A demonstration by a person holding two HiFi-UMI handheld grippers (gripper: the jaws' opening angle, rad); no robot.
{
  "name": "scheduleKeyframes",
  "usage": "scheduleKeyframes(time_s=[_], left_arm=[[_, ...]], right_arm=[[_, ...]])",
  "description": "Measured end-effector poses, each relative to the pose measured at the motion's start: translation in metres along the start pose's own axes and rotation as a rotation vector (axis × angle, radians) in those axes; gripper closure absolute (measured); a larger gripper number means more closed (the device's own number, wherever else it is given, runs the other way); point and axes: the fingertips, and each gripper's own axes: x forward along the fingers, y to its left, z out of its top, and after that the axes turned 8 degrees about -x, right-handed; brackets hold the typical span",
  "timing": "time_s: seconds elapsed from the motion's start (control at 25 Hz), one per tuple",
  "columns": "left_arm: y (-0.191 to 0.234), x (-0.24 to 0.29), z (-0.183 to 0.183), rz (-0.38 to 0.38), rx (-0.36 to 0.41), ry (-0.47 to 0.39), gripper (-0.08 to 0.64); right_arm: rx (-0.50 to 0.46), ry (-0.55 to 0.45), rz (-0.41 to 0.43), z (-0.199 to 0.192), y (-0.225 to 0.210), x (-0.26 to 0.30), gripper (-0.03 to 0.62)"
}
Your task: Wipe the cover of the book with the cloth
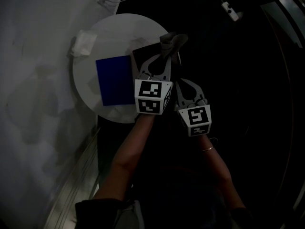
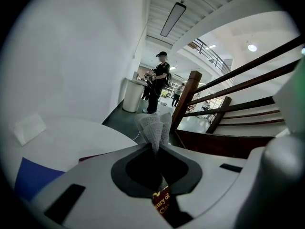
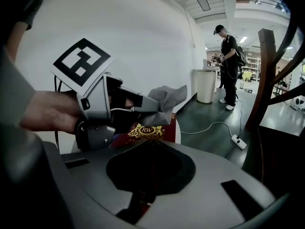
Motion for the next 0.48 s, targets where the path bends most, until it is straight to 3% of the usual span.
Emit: scheduleKeyframes(time_s=[0.48], left_arm=[[0.008,0.03,-0.018,0.02,-0.03,0.166,0.526]], right_arm=[[0.026,0.047,-0.006,-0.009,-0.006,0.013,0.563]])
